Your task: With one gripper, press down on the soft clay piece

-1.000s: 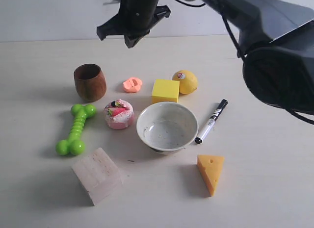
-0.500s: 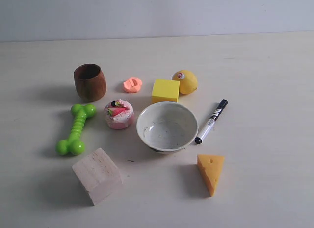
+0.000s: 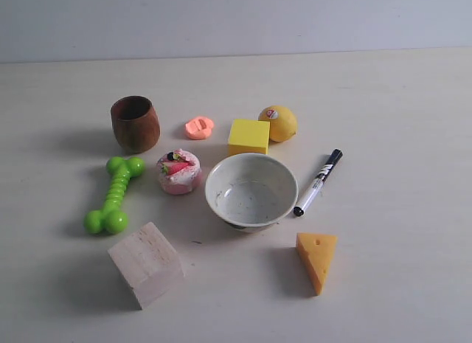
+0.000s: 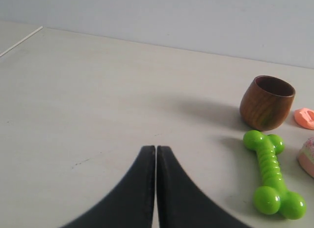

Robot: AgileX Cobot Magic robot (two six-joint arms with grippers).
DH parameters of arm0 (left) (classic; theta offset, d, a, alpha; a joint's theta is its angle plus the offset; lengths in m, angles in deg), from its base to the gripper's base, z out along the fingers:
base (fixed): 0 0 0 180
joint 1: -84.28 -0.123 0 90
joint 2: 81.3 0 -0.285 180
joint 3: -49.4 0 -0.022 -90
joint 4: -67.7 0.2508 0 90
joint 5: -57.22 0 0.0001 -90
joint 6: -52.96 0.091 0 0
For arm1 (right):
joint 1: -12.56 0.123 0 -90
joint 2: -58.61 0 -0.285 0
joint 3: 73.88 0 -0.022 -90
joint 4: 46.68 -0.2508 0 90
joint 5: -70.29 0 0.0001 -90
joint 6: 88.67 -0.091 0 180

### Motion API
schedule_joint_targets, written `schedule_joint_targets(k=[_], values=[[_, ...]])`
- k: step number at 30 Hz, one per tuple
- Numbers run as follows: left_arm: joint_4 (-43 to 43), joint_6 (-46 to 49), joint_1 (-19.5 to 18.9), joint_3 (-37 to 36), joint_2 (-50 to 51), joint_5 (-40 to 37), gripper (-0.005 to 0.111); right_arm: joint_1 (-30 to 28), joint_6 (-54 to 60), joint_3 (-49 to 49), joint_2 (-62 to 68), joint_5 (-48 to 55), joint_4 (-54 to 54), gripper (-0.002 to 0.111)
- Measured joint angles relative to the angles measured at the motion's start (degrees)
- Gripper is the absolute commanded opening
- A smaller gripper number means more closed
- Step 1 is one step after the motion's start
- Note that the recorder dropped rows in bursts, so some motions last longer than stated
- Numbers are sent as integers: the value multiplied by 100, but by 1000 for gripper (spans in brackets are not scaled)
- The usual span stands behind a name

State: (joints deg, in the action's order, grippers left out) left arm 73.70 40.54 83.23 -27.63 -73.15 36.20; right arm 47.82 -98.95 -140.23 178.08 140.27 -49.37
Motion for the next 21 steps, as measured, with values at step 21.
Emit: schedule_joint_targets(k=[21], values=[[0, 0, -465, 0, 0, 0, 4, 0, 431, 0, -462, 14, 231, 0]])
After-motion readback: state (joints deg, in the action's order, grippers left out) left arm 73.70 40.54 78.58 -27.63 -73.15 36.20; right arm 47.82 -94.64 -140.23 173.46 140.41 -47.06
